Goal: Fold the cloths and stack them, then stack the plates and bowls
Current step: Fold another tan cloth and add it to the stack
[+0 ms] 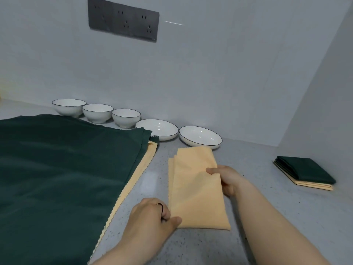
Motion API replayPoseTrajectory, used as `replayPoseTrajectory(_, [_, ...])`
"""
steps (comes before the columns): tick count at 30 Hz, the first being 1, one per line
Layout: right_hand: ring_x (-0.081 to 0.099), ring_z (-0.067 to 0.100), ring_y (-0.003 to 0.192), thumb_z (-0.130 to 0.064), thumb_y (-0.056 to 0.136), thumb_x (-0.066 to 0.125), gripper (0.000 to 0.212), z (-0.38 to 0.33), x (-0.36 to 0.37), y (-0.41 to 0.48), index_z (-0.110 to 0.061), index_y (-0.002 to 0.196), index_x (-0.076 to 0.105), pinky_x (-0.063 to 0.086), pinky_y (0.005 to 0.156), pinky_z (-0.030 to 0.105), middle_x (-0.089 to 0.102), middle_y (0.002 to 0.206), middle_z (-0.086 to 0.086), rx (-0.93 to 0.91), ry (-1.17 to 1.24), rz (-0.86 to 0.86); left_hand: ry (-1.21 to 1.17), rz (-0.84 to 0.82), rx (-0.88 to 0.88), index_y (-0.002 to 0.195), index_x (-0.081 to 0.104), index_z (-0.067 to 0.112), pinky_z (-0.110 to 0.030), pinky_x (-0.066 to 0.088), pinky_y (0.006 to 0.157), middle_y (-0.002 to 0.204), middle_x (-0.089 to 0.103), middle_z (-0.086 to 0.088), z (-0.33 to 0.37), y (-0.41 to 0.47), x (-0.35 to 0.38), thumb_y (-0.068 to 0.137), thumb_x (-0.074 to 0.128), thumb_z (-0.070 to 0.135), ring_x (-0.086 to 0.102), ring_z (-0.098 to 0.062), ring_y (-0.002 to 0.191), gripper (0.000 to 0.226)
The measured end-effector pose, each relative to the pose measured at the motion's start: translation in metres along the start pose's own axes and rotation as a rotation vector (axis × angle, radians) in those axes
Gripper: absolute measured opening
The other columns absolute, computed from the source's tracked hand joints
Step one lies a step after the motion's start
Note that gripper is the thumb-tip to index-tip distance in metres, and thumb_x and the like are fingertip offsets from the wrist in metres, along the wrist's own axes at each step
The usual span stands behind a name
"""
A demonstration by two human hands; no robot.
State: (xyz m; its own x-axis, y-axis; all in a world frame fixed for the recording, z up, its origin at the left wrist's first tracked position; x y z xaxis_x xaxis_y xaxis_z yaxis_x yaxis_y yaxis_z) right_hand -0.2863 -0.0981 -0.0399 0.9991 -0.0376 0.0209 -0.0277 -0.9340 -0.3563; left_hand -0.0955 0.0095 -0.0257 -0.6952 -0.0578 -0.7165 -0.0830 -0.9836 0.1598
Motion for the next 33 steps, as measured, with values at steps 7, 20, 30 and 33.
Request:
replayPoseTrajectory(7, [0.057,0.019,0.07,-0.004,0.093,0.047,0.01,0.001,0.0,0.005,-0.003,0.086,0.054,0.052,0.048,0.019,0.059,0.082,0.01,0.001,-0.019,-0.014,0.09,-0.004,-0.055,0.064,0.043,0.025,-0.018,0.029,0.088,0.087,0.044,0.018,0.005,0.012,-0.004,0.091,0.038,0.052,0.04,-0.006,0.097,0.039])
replayPoseTrajectory(20, [0.063,0.014,0.058,-0.044,0.095,0.039,0.039,0.001,0.008,-0.002,-0.012,0.086,0.061,0.053,0.057,0.024,0.066,0.06,-0.001,0.053,0.05,-0.143,0.322,-0.268,0.17,0.148,-0.003,0.022,-0.02,-0.008,0.113,0.157,-0.005,0.009,0.034,0.027,0.046,0.101,0.013,0.037,-0.005,-0.003,0.143,0.053])
replayPoseTrajectory(30, [0.055,0.005,0.043,-0.033,0.094,0.043,0.027,0.021,0.01,-0.072,-0.013,0.083,0.057,0.042,0.045,0.018,0.061,0.053,-0.007,0.07,-0.471,-0.363,0.44,-0.337,0.163,0.149,-0.001,0.019,-0.024,-0.007,0.115,0.157,-0.006,0.006,0.031,0.027,0.054,0.101,0.009,0.037,-0.007,-0.005,0.144,0.052])
replayPoseTrajectory(33, [0.047,0.001,0.043,-0.024,0.092,0.053,0.02,0.019,0.003,-0.088,-0.017,0.073,0.056,0.034,0.043,0.014,0.055,0.055,-0.007,-0.029,-0.627,-0.246,0.462,-0.339,0.153,0.148,-0.002,0.018,-0.024,-0.008,0.115,0.157,-0.008,0.005,0.031,0.026,0.054,0.101,0.009,0.036,-0.008,-0.005,0.144,0.052])
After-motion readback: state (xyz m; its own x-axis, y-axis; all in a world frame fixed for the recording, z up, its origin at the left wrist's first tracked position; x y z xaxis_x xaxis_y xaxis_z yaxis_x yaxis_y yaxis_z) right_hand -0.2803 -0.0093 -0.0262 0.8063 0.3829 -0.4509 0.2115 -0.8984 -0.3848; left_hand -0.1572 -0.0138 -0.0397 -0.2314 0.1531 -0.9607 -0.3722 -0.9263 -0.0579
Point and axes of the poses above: each hand's wrist, its own y-axis towards the middle knuckle, its own x-axis out of the palm, z = x × y, the point moved 9 cm from there along y, towards the middle knuckle
